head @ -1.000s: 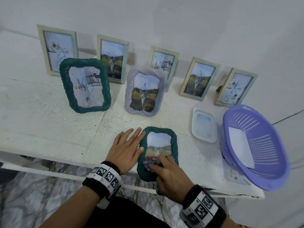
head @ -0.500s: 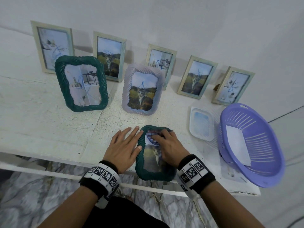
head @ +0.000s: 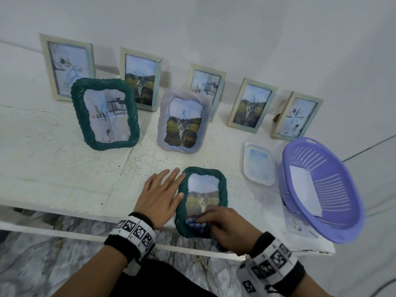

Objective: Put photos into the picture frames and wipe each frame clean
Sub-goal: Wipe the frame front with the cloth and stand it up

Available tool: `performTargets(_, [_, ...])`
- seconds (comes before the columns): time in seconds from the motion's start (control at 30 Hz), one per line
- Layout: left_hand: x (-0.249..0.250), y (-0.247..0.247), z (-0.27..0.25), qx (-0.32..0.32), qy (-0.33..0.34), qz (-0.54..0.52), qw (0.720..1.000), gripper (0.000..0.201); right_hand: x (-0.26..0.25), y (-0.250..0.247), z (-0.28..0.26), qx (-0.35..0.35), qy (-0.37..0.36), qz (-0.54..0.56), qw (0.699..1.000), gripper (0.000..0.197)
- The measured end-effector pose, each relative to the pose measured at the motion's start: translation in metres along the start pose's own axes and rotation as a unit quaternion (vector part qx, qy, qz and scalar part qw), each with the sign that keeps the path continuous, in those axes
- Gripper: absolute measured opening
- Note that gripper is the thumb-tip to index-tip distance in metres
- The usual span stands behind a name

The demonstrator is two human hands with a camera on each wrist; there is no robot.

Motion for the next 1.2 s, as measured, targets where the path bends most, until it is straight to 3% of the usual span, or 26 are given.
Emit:
performTargets(0.07, [-0.001, 0.0, 0.0, 0.002, 0.003, 0.001, 1.0, 0.055, 0.007, -0.022, 0.002, 0.013, 0.042, 0.037, 0.998, 0.043])
performTargets(0.17, [-0.001, 0.0, 0.0, 0.007, 0.005, -0.008, 1.0, 0.055, 0.024, -0.068, 0.006, 0.131, 0.084, 0.047, 0.987, 0.035])
performTargets(0.27, [-0.001, 0.0, 0.0, 0.005, 0.005, -0.01, 1.0, 0.055, 0.049, -0.109, 0.021, 0.261, 0.125, -0.039, 0.956, 0.031])
performTargets(0.33, [-0.002, -0.001, 0.0, 0.001, 0.001, -0.011, 1.0, 0.056, 0.066, -0.128, 0.039, 0.308, 0.16, -0.135, 0.928, 0.032])
performTargets(0.43, [-0.001, -0.002, 0.0, -0.01, 0.001, -0.015, 1.0, 0.057, 0.099, -0.132, 0.066, 0.26, 0.257, -0.249, 0.897, 0.039])
performTargets(0.53, [-0.001, -0.004, 0.0, -0.008, -0.002, -0.02, 1.0, 0.056, 0.13, -0.115, 0.083, 0.19, 0.318, -0.257, 0.893, 0.045])
performTargets(0.6, [0.001, -0.005, 0.001, -0.001, -0.001, -0.02, 1.0, 0.056, 0.143, -0.105, 0.085, 0.185, 0.335, -0.248, 0.89, 0.046])
performTargets(0.77, [0.002, -0.007, 0.002, -0.009, -0.007, -0.029, 1.0, 0.056, 0.137, -0.106, 0.076, 0.22, 0.329, -0.237, 0.887, 0.048])
performTargets(0.87, [0.003, -0.008, 0.002, -0.01, -0.015, -0.055, 0.998, 0.06, 0.098, -0.1, 0.06, 0.298, 0.24, -0.263, 0.886, 0.046])
performTargets(0.93, [0.001, -0.009, 0.003, 0.008, -0.024, -0.083, 0.996, 0.065, 0.072, -0.078, 0.043, 0.298, 0.201, -0.221, 0.907, 0.044])
performTargets(1.0, [0.0, -0.013, 0.003, 0.015, -0.056, -0.119, 0.991, 0.067, 0.06, -0.048, 0.025, 0.23, 0.233, -0.159, 0.932, 0.046])
performTargets(1.07, [0.003, -0.019, 0.002, 0.026, -0.08, -0.131, 0.988, 0.062, 0.056, -0.024, 0.009, 0.187, 0.267, -0.121, 0.938, 0.044])
performTargets(1.2, [0.022, -0.027, -0.002, 0.012, -0.127, -0.142, 0.982, 0.042, 0.051, -0.008, 0.0, 0.241, 0.282, 0.003, 0.929, 0.033])
Point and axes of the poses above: each hand's wrist, its own z-axis towards the middle knuckle, its own y-axis out of the palm, x = y × z, the point moved 5 cm from there along z, towards the middle knuckle, and after that the axes turned 13 degrees about x, right-handed, at the moved point
